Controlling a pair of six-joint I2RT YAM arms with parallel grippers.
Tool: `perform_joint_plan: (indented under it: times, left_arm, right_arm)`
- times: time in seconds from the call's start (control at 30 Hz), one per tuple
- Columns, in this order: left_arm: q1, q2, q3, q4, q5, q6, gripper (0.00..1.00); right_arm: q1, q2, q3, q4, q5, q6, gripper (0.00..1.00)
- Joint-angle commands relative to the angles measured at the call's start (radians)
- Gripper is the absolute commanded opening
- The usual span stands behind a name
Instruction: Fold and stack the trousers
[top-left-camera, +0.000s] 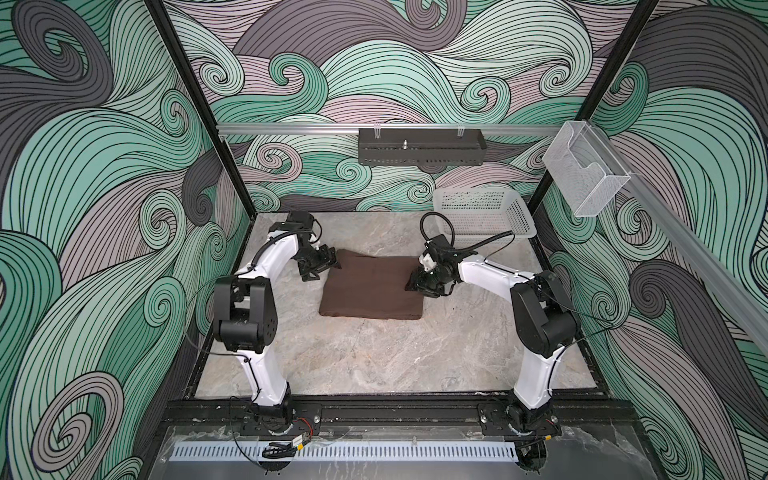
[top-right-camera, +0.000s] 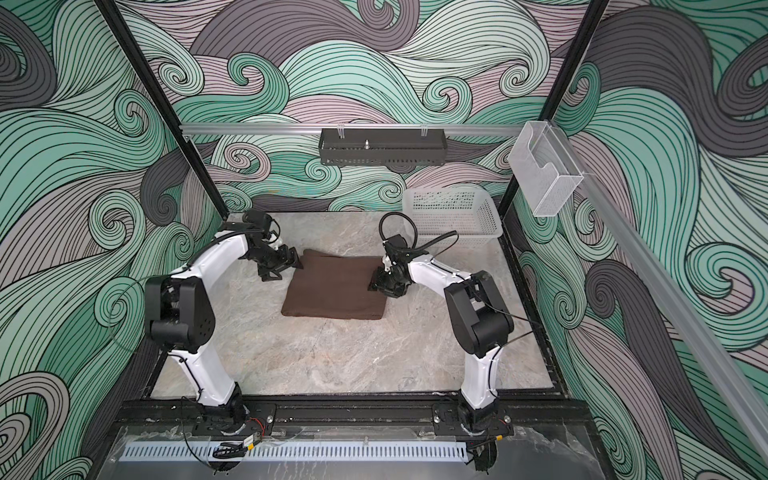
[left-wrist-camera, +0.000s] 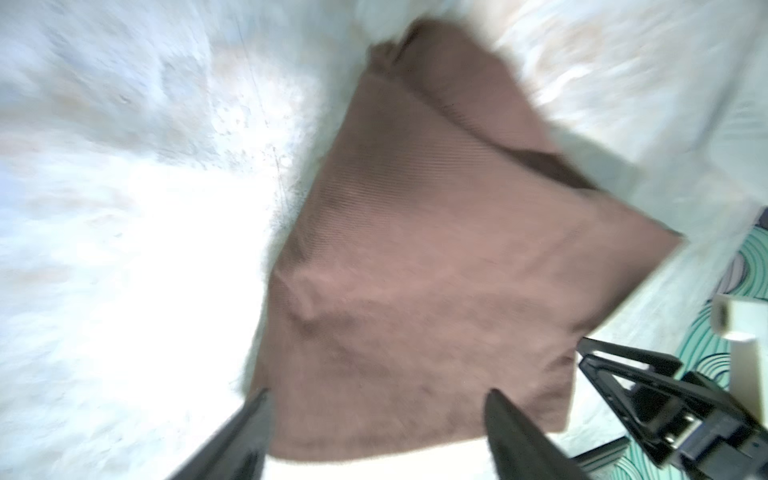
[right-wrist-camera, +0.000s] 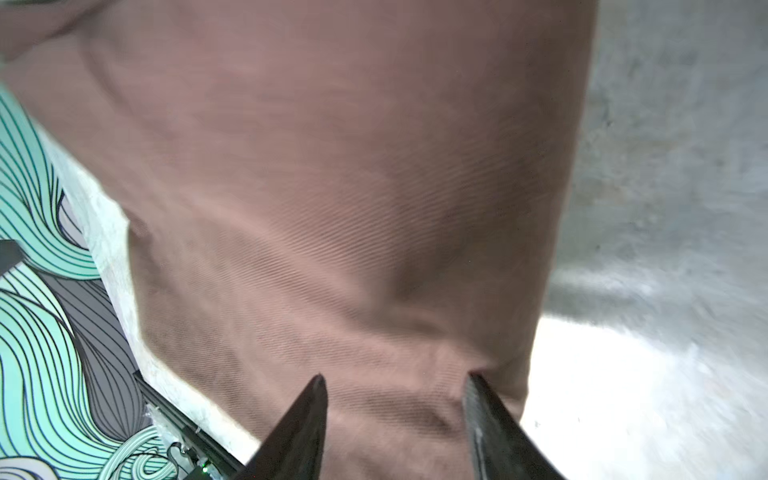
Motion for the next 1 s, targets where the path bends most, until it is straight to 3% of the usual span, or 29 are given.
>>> perform_joint_plan:
  times: [0.0, 0.17, 0.5, 0.83, 0.97]
  left_arm:
    - [-0.070, -0.128, 0.004, -0.052, -0.106, 0.007, 0.99]
    - [-0.235, -0.168, -0.042, -0.010, -0.201, -0.032, 0.99]
    - [-0.415, 0.032, -0.072, 0.059, -0.278, -0.097, 0.99]
    - [-0.469, 0.243, -0.054, 0.102, -0.278, -0.159, 0.99]
    - [-0.472, 0.324, -0.014, 0.044, -0.340, -0.156, 0.98]
  right_arm:
    - [0.004, -0.169, 0.032, -0.073, 0.147, -0.094, 0.58]
    - [0.006, -0.376, -0.106, -0.003, 0.266, -0.183, 0.59]
    - [0.038, -0.749, -0.589, 0.445, 0.332, -0.405, 0.57]
    - [0.040, -0.807, -0.654, 0.455, 0.329, -0.454, 0.56]
    - [0.040, -0.805, -0.658, 0.455, 0.329, -0.458, 0.56]
